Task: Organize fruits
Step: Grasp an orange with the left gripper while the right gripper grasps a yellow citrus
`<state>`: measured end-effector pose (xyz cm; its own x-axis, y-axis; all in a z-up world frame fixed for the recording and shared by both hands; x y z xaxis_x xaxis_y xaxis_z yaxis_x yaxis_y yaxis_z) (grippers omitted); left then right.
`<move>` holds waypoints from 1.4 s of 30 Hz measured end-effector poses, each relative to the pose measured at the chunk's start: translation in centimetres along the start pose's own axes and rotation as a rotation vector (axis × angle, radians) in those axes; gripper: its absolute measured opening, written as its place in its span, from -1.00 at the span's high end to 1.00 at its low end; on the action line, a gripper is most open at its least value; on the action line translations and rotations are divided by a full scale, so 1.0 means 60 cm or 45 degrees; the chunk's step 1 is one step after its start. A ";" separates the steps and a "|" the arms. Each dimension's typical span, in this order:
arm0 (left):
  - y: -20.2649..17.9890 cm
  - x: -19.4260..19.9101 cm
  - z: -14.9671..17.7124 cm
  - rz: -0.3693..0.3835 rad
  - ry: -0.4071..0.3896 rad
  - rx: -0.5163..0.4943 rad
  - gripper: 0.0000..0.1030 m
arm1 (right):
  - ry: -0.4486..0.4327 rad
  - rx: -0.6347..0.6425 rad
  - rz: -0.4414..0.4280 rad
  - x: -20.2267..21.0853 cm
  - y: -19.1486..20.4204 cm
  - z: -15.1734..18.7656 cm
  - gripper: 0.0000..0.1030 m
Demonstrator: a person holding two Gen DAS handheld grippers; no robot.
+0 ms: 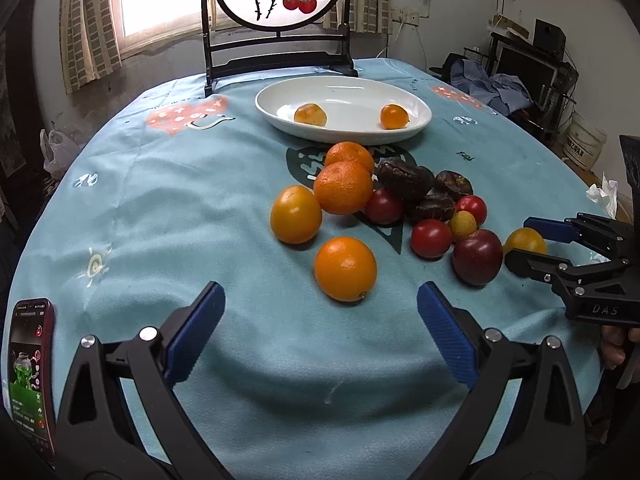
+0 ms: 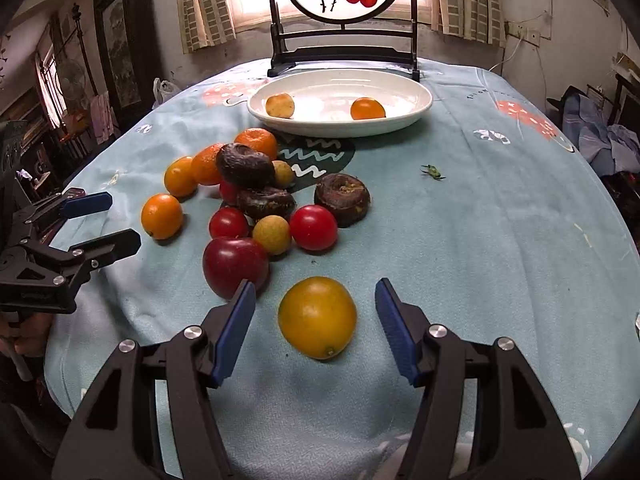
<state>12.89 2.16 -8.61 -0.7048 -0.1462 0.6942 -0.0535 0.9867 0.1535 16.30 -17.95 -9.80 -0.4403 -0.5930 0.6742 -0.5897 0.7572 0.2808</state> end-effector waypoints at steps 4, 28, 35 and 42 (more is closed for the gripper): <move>0.004 -0.006 0.000 0.011 0.025 0.020 -0.91 | 0.015 -0.006 -0.012 -0.003 0.001 0.002 -0.20; -0.030 -0.055 -0.015 0.150 0.175 0.002 -0.12 | 0.015 -0.108 -0.096 0.002 -0.011 0.013 0.26; -0.034 -0.069 -0.022 0.118 0.197 -0.007 0.22 | 0.004 -0.107 -0.110 0.004 -0.012 0.013 0.26; -0.031 -0.062 -0.024 0.138 0.178 0.002 0.27 | -0.023 -0.110 -0.124 0.011 -0.012 0.011 0.26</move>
Point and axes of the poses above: each gripper's, at about its wrist camera, not at the fingertips, and x roughly against the way its jaws point, y to its left, z to its underside, the point moved 6 cm from there along -x, roughly the way its jaws point, and after that the axes turned 14 degrees about -z, right-handed, at the moved point
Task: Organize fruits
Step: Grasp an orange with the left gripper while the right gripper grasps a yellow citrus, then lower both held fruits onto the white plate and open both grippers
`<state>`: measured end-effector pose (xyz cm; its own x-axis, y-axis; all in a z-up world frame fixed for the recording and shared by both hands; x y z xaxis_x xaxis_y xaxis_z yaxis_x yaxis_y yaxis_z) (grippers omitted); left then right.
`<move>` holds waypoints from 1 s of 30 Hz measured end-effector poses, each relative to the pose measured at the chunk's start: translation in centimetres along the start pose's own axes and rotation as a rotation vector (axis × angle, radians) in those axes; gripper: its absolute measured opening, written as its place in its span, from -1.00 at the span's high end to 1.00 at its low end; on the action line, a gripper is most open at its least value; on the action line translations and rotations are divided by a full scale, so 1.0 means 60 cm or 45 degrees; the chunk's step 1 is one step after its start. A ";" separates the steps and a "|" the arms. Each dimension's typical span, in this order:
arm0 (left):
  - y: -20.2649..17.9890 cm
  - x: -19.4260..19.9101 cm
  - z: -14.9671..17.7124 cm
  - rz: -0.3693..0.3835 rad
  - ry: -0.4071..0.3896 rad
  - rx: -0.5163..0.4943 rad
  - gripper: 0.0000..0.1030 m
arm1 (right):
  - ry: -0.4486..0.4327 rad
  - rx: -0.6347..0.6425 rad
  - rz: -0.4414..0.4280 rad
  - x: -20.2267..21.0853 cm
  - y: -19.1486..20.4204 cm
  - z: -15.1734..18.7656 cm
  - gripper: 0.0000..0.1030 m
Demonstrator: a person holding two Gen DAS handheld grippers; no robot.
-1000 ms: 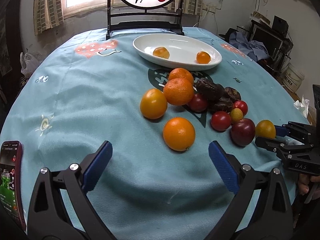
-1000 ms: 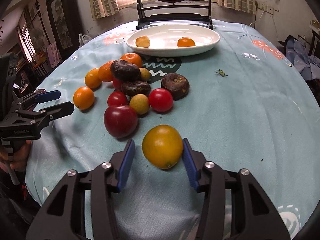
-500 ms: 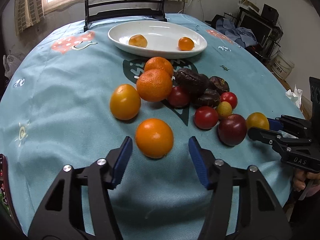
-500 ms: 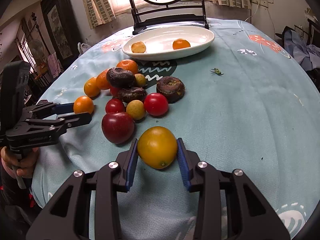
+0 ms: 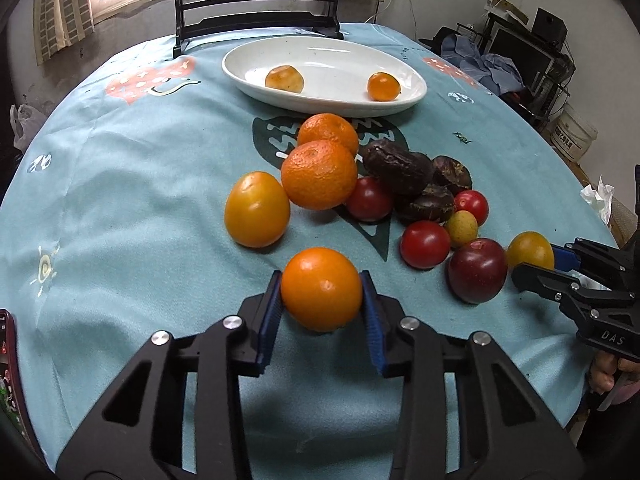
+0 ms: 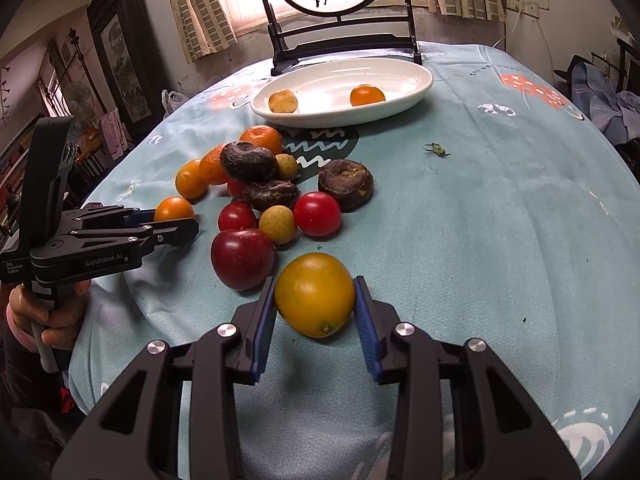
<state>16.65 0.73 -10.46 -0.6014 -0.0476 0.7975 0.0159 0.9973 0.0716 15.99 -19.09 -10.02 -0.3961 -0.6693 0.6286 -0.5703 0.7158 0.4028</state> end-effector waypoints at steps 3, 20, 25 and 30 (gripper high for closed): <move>0.003 0.016 -0.005 0.033 -0.049 0.010 0.27 | -0.020 -0.014 -0.036 0.005 -0.001 -0.003 0.26; -0.025 -0.019 -0.232 0.085 -0.165 0.092 0.27 | -0.268 0.024 -0.045 -0.052 -0.026 -0.242 0.26; -0.048 -0.069 -0.276 0.004 -0.132 0.024 0.26 | -0.259 -0.081 0.048 -0.120 -0.103 -0.310 0.26; -0.065 -0.116 -0.282 -0.017 -0.056 -0.042 0.26 | -0.198 -0.155 0.068 -0.157 -0.156 -0.318 0.26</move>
Point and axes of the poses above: each gripper's, at about its wrist camera, not at the fingertips, and x roughly against the way its jaws point, y to its left, z to its underside, the point moved 6 cm from there along -x, roughly the way its jaws point, and after that the axes turned 14 degrees about -z, right-handed, at the moved point
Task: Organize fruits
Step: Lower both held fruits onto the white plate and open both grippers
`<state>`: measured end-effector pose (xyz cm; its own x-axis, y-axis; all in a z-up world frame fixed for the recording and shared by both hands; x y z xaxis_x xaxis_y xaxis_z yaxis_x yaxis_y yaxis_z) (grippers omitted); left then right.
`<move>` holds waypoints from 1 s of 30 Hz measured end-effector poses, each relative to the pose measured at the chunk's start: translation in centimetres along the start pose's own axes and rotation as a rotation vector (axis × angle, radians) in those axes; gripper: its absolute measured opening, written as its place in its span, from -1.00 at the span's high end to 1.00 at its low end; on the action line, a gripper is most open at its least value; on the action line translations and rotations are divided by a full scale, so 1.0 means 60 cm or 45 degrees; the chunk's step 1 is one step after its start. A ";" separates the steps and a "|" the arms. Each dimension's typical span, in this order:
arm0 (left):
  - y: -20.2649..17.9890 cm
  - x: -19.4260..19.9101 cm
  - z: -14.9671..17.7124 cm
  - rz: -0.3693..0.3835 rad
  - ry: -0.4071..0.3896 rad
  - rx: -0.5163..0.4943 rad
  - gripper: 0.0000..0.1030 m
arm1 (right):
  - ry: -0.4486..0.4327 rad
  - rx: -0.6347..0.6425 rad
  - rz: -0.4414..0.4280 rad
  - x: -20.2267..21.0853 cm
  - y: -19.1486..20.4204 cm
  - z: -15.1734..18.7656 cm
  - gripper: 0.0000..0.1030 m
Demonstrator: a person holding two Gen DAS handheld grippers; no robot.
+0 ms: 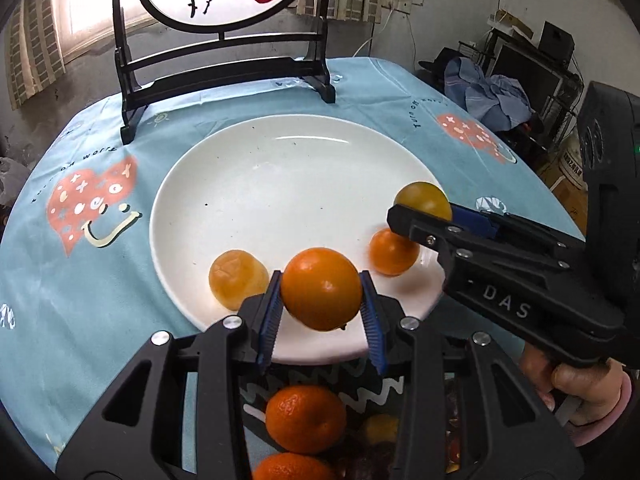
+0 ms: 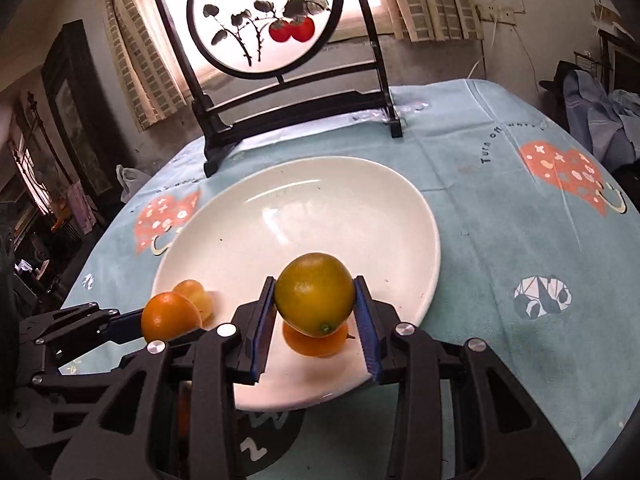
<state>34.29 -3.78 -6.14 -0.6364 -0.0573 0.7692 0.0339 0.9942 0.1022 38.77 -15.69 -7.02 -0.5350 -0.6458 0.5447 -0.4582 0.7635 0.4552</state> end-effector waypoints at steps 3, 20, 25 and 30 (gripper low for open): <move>-0.004 -0.022 -0.001 -0.019 0.036 -0.025 0.26 | 0.002 -0.011 -0.006 -0.003 -0.008 -0.009 0.26; 0.086 0.103 0.022 -0.064 -0.179 0.094 -0.79 | 0.000 0.112 -0.137 0.065 0.072 0.028 -0.06; 0.147 0.121 0.069 -0.143 -0.191 0.185 -0.89 | 0.179 0.195 -0.356 0.064 0.148 0.091 -0.07; 0.187 0.113 0.097 -0.189 -0.144 0.287 -0.89 | 0.323 0.333 -0.401 0.059 0.196 0.147 -0.08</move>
Point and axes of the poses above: each gripper's, at about its wrist camera, not at the fingertips, and x roughly against the way its jaws point, y to its left, z to its underside, the point moved 6 cm from there along -x, roughly the way its jaws point, and after that the axes turned 14 degrees about -z, right-handed, at the moved point
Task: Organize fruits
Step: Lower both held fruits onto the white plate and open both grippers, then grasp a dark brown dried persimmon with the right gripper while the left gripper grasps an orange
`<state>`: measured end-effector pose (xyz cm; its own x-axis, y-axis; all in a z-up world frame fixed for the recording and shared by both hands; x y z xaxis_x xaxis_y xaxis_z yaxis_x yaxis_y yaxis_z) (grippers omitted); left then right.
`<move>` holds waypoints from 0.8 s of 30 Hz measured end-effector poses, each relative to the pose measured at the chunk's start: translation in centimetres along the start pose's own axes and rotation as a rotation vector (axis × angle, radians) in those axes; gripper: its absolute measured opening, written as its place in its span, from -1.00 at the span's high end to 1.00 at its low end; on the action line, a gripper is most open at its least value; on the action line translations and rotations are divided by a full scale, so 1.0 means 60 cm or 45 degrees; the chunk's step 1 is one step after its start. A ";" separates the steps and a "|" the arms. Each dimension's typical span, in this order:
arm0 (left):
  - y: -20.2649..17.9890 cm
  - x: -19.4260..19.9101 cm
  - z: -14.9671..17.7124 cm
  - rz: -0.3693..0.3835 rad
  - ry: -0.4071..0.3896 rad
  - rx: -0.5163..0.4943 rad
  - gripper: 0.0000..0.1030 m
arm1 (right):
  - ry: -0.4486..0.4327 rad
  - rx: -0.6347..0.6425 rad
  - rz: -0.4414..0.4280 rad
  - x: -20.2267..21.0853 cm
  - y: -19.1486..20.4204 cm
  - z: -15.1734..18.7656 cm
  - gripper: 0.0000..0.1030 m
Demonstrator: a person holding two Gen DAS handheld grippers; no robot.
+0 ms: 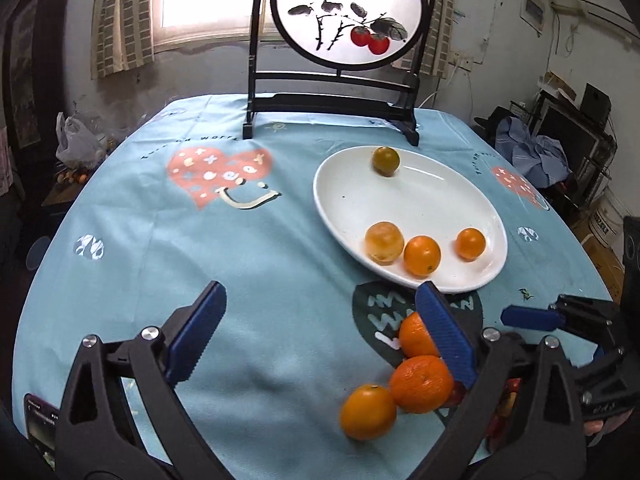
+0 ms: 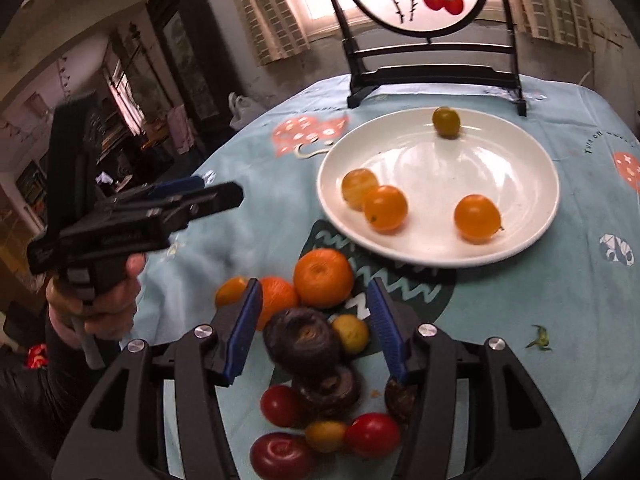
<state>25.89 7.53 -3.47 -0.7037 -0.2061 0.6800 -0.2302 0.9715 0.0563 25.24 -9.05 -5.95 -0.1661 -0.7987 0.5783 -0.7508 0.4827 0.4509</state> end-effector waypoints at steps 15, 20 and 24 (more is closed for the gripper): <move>-0.006 0.009 0.016 -0.022 -0.005 -0.057 -0.89 | 0.095 0.042 0.041 -0.022 -0.003 0.028 -0.08; -0.008 0.011 0.018 -0.024 -0.007 -0.065 -0.89 | 0.113 0.057 0.072 -0.029 -0.007 0.034 -0.08; -0.006 0.012 0.019 -0.025 -0.007 -0.067 -0.89 | 0.110 0.093 0.080 -0.029 -0.003 0.035 0.08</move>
<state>24.70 6.91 -3.80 -0.7034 -0.2256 0.6741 -0.2085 0.9721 0.1078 24.31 -8.47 -8.46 -0.1608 -0.7325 0.6615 -0.7857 0.5006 0.3633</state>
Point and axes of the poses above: each gripper's, at about its wrist camera, not at the fingertips, and x roughly against the way its jaws point, y to its left, z to its underside, the point moved 6 cm from there along -x, roughly the way its jaws point, and after that the axes turned 14 degrees about -z, right-handed, at the moved point
